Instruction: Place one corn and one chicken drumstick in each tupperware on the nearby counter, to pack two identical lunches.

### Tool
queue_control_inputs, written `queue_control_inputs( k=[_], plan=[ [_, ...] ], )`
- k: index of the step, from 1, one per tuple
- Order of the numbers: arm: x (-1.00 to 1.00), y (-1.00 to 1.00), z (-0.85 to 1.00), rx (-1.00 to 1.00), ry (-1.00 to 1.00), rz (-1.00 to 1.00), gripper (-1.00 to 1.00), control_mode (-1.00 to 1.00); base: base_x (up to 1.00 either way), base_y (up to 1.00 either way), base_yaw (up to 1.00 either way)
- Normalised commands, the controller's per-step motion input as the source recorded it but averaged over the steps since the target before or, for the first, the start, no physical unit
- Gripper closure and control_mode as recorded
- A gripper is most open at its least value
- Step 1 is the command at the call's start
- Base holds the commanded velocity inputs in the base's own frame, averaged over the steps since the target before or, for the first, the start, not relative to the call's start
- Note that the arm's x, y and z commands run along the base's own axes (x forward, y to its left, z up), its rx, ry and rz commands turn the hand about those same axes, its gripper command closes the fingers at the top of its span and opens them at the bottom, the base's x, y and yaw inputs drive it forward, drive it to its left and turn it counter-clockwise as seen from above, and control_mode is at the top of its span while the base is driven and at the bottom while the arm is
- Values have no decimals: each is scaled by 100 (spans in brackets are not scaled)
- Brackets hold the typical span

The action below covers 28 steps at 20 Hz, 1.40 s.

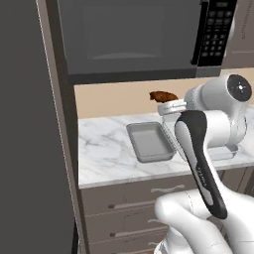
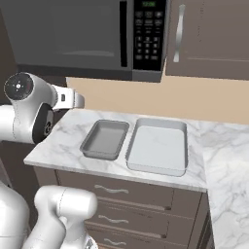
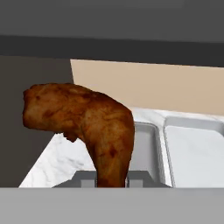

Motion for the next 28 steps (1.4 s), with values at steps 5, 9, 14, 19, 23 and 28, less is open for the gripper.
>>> queue_control_inputs(
  k=[5,9,14,19,23,28],
  plan=[
    [-9,-43,-92,0,22,0,100,-100,0,0,0],
    [27,-11,-82,0,17,0,100,-100,0,0,0],
    [46,0,-70,0,15,0,100,-100,0,0,0],
    [52,0,-53,0,14,0,100,-100,0,0,0],
    [60,-5,-44,0,13,0,100,-100,0,0,0],
    [58,0,-35,0,9,0,100,-100,0,0,0]
  ],
)
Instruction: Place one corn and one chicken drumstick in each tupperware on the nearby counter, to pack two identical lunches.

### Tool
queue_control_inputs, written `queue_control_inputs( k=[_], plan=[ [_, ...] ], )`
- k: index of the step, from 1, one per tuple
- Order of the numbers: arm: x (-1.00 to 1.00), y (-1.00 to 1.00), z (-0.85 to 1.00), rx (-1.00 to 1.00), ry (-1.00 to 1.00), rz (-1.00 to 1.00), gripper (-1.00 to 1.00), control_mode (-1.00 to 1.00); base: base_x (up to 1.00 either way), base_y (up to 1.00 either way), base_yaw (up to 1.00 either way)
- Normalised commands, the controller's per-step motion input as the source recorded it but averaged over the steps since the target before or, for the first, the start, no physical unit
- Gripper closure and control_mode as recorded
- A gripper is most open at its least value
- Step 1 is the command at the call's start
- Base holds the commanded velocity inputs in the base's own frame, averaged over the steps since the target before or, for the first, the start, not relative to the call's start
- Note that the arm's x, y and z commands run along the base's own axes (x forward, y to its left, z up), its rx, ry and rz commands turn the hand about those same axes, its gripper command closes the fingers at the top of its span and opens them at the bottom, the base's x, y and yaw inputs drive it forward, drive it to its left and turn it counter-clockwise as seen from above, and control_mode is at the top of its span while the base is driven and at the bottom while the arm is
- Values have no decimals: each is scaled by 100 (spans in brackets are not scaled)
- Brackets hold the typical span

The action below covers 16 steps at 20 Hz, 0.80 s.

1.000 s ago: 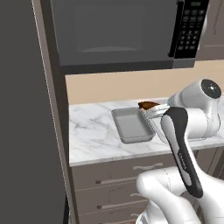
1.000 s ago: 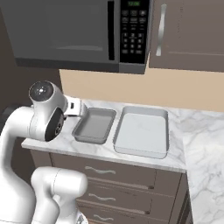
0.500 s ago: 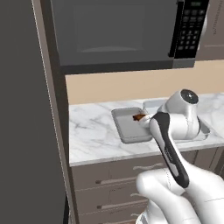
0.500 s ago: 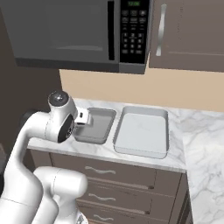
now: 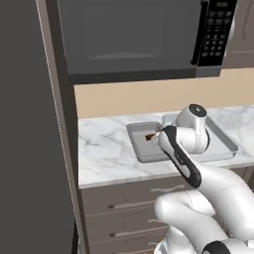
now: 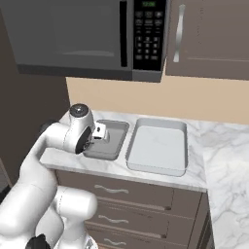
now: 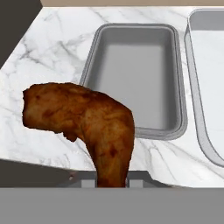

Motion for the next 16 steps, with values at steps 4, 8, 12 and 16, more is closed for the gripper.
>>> queue_control_inputs(
  k=[4,8,12,16],
  plan=[
    [54,0,-30,0,1,0,100,-100,0,0,0],
    [53,0,-33,0,0,0,100,-100,0,0,0],
    [57,0,-35,0,0,0,100,-100,0,0,0],
    [39,3,-27,0,0,-1,100,-100,0,0,0]
  ],
)
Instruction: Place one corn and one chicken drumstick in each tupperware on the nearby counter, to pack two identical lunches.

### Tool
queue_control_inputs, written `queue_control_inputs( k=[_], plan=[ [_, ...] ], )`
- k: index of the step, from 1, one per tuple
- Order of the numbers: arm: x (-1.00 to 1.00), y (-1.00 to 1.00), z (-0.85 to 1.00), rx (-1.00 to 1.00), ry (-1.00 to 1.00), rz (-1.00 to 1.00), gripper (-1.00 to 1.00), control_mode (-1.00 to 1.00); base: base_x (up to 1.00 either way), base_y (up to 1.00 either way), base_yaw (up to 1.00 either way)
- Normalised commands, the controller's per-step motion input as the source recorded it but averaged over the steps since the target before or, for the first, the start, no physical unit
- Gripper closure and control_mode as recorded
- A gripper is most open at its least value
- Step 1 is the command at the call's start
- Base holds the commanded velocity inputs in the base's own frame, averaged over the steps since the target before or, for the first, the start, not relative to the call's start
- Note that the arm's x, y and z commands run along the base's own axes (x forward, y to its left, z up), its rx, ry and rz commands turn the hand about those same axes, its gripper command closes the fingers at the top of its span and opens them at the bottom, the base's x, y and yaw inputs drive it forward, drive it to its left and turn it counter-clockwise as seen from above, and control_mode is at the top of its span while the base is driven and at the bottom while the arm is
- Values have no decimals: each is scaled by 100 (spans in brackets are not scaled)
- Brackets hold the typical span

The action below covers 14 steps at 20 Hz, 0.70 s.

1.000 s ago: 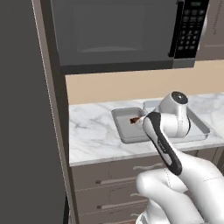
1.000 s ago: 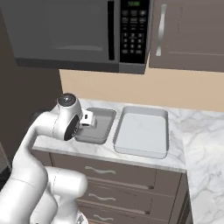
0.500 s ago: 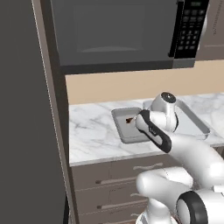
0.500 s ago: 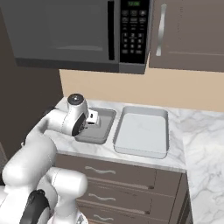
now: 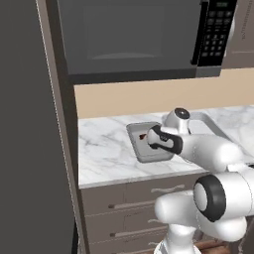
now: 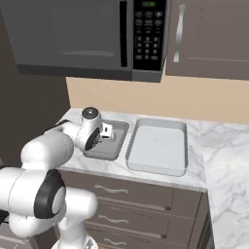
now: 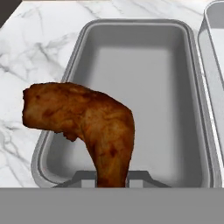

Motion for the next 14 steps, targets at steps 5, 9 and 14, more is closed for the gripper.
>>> queue_control_inputs(
  k=[5,9,14],
  plan=[
    [44,2,-24,0,1,-2,100,-100,0,0,0],
    [43,5,-21,0,3,-2,100,-100,0,0,0],
    [32,9,-19,0,2,-1,100,-100,0,0,0]
  ],
)
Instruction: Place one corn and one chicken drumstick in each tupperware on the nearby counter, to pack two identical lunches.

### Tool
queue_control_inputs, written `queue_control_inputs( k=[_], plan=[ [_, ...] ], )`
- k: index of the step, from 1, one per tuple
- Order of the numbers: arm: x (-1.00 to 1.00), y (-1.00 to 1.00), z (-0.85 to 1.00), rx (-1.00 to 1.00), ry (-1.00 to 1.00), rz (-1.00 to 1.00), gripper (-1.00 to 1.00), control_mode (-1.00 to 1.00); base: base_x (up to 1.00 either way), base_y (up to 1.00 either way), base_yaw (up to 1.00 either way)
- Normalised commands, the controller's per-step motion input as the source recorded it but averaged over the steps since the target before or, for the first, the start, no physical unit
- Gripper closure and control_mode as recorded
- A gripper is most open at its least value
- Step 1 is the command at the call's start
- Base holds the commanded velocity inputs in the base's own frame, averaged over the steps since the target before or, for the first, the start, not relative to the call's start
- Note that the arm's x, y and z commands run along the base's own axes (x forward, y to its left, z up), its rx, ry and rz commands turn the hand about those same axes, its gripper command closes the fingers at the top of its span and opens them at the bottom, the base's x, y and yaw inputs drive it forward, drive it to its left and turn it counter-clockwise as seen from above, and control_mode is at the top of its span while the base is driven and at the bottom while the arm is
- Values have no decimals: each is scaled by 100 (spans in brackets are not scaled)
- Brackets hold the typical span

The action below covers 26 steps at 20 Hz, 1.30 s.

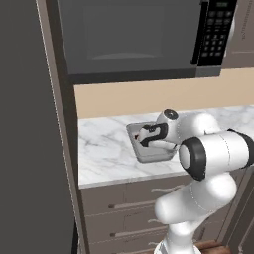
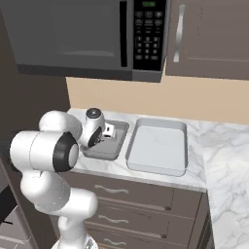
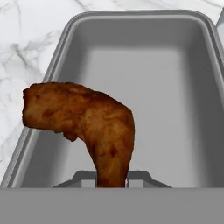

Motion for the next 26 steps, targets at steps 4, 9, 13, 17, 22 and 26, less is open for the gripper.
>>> queue_control_inputs(
  k=[4,9,13,17,22,26],
  plan=[
    [37,1,-23,0,1,0,100,-100,0,0,0],
    [43,0,-29,0,0,0,100,-100,0,0,0],
    [30,0,-35,0,0,0,100,-100,0,0,0],
    [11,0,-20,0,0,0,100,-100,0,0,0],
    [-7,-3,10,0,0,-5,-100,-100,0,0,0],
    [-13,-13,58,0,0,-11,-100,-100,0,0,0]
  ],
)
